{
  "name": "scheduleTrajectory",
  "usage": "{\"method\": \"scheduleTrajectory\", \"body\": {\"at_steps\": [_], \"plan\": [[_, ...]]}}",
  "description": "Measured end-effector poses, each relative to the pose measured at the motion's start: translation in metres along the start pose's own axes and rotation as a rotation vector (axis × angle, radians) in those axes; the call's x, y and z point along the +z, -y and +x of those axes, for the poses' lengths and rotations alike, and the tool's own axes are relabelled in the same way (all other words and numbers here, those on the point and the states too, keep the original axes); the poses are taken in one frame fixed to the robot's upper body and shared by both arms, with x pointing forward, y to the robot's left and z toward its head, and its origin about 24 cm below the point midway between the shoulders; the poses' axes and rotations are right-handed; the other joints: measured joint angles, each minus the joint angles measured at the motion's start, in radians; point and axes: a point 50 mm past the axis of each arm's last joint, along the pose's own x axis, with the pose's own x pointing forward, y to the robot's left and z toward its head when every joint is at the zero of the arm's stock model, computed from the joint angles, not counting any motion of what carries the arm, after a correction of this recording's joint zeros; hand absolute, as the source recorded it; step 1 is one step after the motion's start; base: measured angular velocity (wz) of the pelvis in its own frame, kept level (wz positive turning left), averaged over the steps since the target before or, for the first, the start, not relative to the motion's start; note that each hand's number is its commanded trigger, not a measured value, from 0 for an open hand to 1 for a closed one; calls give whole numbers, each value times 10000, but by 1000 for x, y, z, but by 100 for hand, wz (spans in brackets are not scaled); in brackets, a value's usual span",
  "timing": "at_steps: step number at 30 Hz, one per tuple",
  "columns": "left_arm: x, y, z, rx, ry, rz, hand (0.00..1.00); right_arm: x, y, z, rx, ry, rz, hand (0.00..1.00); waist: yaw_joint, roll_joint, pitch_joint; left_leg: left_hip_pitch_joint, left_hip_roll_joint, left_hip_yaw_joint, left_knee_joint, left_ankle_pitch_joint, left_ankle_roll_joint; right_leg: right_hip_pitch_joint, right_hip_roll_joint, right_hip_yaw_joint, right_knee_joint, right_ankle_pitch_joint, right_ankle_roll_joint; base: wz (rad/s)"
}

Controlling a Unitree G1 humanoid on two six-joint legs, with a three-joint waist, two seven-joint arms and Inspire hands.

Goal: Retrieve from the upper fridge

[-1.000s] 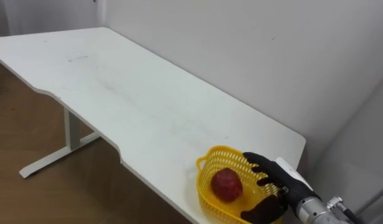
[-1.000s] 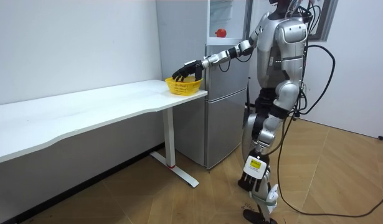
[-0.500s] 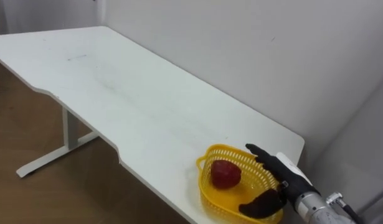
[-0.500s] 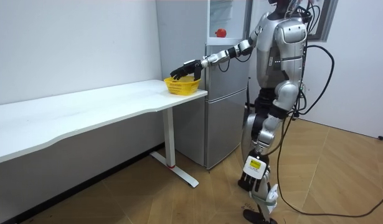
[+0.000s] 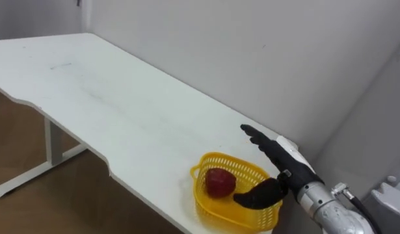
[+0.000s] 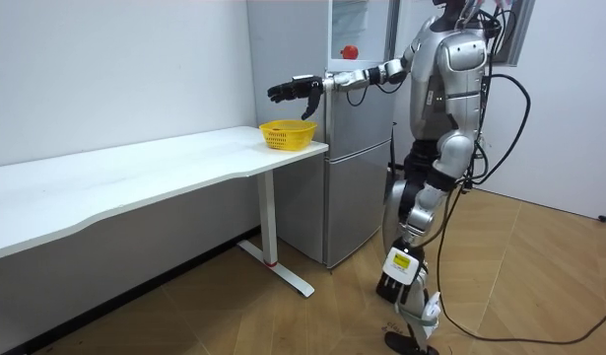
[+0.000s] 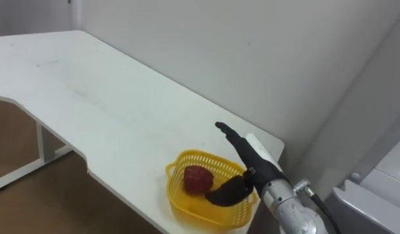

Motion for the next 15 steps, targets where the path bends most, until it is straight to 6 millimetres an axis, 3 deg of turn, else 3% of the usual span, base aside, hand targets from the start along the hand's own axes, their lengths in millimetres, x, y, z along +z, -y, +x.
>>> {"method": "scheduleTrajectory", "body": {"at_steps": [6,10,15], "plan": [[-4,4,-3,66,78,102,0,30,12,-1,-340,1295,72,0,-131,217,-72,374,37,142,0,0,1,278,72,307,1,2,4,-5],[2,6,-2,284,189,-75,0,36,28,-2,-993,1534,108,0,-192,374,-93,505,40,240,-157,-2,4,353,55,319,-3,14,21,-4],[-5,11,-3,161,27,-107,0,65,41,-7,-1538,2804,344,0,-553,802,-233,673,47,442,-152,1,7,396,92,491,16,16,24,-11]]}}
